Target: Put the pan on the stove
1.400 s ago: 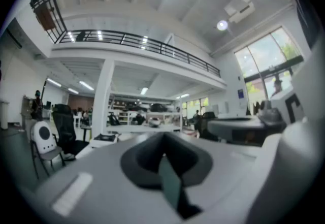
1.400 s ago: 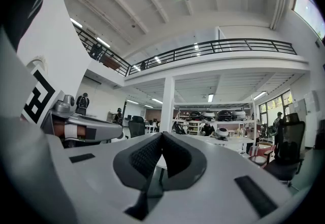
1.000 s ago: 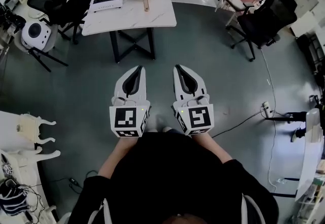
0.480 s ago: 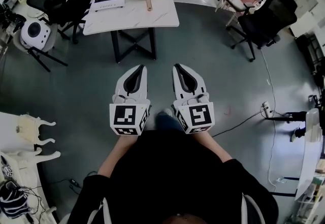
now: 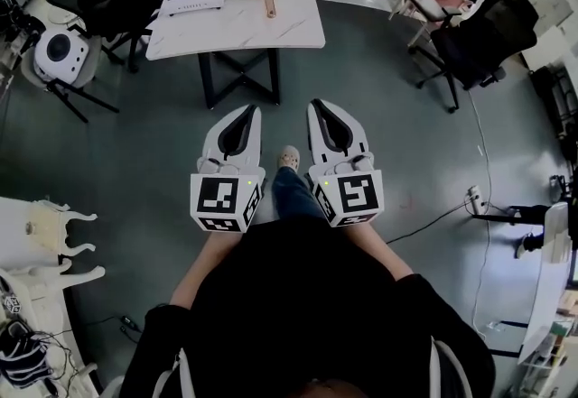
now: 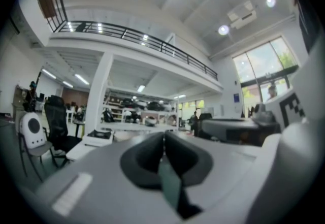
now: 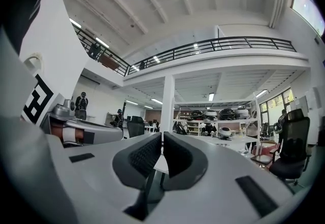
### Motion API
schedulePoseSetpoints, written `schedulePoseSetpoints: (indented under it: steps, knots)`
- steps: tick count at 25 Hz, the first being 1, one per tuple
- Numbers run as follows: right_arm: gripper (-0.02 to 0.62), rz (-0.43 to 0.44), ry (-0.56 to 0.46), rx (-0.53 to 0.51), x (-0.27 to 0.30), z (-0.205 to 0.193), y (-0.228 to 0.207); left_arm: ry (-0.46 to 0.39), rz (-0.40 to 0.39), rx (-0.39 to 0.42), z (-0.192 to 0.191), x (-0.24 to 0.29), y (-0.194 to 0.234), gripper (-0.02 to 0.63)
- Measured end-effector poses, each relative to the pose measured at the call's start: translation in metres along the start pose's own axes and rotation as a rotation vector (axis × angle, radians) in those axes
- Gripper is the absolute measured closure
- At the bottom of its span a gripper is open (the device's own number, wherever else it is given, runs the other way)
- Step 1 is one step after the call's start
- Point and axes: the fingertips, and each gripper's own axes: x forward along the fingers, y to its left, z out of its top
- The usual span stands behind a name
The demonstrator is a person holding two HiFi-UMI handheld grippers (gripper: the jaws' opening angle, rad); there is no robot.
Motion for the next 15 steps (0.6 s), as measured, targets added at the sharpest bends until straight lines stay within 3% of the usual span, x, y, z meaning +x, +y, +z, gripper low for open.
schedulePoseSetpoints:
  steps: [15]
  knots:
    - [0.572,0.047,0.036,0.0,0.156,-0.034,-0.08,0.011,0.007,-0.035,-0.008,0.156,0.071,0.595]
